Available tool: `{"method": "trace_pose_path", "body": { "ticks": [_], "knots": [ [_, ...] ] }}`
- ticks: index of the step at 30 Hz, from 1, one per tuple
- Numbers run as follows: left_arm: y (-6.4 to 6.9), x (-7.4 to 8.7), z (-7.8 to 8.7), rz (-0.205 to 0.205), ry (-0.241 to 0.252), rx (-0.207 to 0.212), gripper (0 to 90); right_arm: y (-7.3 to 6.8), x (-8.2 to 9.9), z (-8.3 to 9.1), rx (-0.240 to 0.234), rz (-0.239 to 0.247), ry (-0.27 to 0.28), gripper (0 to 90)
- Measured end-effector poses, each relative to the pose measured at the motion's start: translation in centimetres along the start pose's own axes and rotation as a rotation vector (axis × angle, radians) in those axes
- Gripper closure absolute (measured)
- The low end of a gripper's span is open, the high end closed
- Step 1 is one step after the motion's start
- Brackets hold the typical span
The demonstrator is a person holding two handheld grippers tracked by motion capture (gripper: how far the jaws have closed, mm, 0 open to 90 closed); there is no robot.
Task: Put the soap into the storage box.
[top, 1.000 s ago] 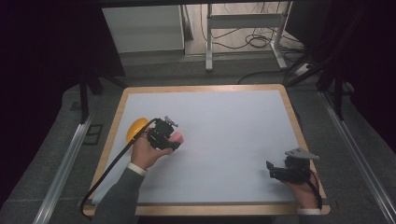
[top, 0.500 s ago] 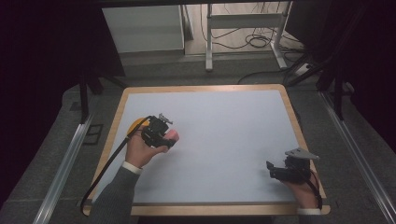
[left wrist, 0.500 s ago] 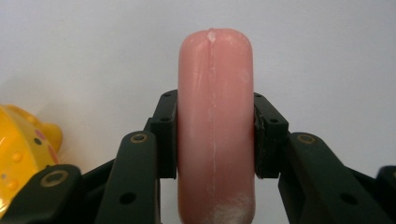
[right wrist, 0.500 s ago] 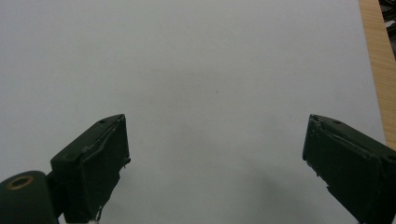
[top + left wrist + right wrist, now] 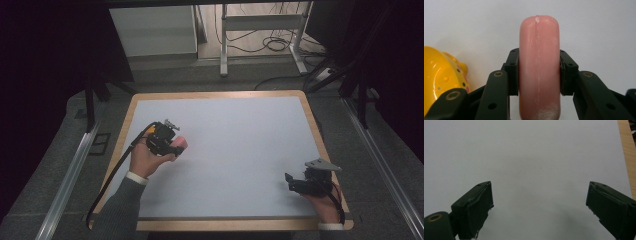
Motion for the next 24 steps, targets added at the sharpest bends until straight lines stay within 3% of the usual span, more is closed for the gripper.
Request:
{"method": "trace_pose_path", "body": {
  "ticks": [24],
  "knots": [
    [-3.1, 1.8, 1.8, 0.076, 0.012, -0.056, 60.1, 0.1, -0.1, 0.1, 0.002, -0.005, 0.006, 6.8]
  ]
}}
Point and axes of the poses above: each handheld gripper's, and its own axes: z roughly backward along the jaws, x roughly out of its underside, y roughly to its right, the point moved 3 cm from there along -z, roughly forward along the jaws, and after that the axes turned 12 degrees about -z, right-handed, at the moved point
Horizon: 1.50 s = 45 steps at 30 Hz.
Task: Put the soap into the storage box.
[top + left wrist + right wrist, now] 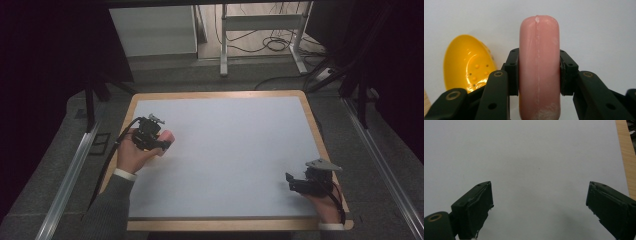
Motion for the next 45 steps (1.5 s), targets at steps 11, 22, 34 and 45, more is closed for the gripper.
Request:
{"method": "trace_pose_path", "body": {
  "ticks": [11, 22, 34, 45],
  "knots": [
    [-1.0, 0.8, 0.1, 0.021, -0.009, -0.011, 60.1, 0.0, 0.0, 0.0, 0.001, 0.003, -0.005, 6.8],
    [-2.2, 1.4, 0.1, 0.055, -0.014, -0.021, 60.1, 0.1, 0.1, -0.1, 0.005, 0.002, -0.006, 6.8],
    [-4.0, 1.9, -0.3, 0.104, -0.028, -0.040, 60.1, 0.0, 0.0, 0.0, 0.007, 0.003, -0.008, 6.8],
    [-5.4, 2.5, -0.9, 0.135, -0.047, -0.066, 60.1, 0.0, 0.1, -0.1, 0.009, 0.004, -0.010, 6.8]
  ]
}}
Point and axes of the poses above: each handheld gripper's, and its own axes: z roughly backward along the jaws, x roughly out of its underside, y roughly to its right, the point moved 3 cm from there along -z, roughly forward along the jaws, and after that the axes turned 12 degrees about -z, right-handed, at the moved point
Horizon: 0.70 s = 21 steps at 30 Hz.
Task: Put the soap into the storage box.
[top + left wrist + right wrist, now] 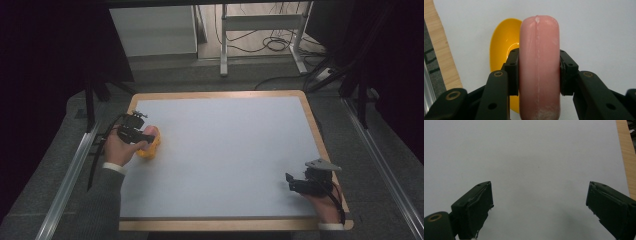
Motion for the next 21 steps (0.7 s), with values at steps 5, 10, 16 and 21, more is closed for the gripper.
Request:
{"method": "trace_pose_path", "body": {
  "ticks": [5, 10, 16, 21],
  "knots": [
    [-0.5, 0.1, -0.6, 0.016, -0.010, -0.016, 60.1, 0.0, 0.0, 0.0, -0.001, -0.001, 0.000, 6.8],
    [-0.9, 0.2, -1.3, 0.027, -0.024, -0.016, 60.1, 0.0, 0.0, -0.1, -0.002, 0.001, -0.001, 6.8],
    [-1.4, 0.6, -2.5, 0.045, -0.048, -0.010, 60.1, 0.1, 0.0, 0.0, -0.001, -0.002, -0.001, 6.8],
    [-1.6, 0.9, -3.2, 0.056, -0.063, 0.001, 60.1, 0.1, 0.0, 0.0, -0.002, -0.001, -0.002, 6.8]
  ]
}}
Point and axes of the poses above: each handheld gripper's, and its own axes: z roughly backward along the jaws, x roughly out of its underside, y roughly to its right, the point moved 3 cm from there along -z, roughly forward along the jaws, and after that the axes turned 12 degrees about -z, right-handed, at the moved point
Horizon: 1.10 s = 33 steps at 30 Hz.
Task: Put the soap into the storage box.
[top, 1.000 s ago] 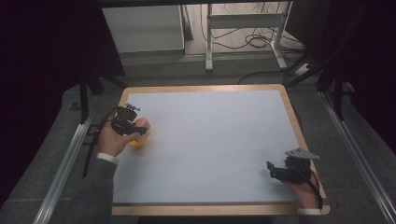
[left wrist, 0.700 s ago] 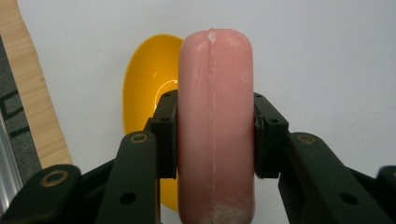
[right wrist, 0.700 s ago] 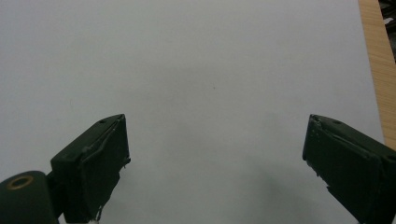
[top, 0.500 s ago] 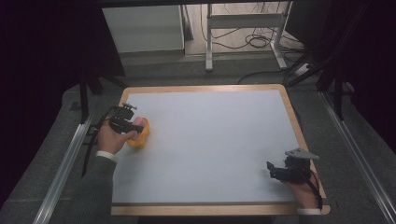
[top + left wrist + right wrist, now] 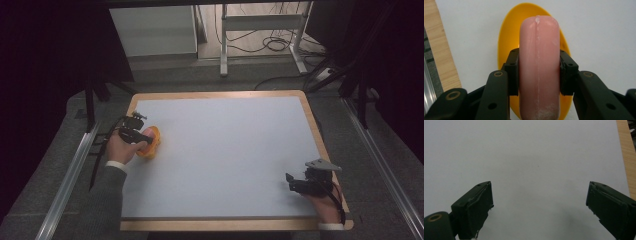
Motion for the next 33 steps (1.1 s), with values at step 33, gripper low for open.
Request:
{"method": "trace_pose_path", "body": {
  "ticks": [33],
  "knots": [
    [2.0, -0.1, 3.9, -0.053, 0.263, 0.058, 29.7, -0.1, 0.0, -0.1, 0.004, 0.003, 0.001, 6.8]
  ]
}}
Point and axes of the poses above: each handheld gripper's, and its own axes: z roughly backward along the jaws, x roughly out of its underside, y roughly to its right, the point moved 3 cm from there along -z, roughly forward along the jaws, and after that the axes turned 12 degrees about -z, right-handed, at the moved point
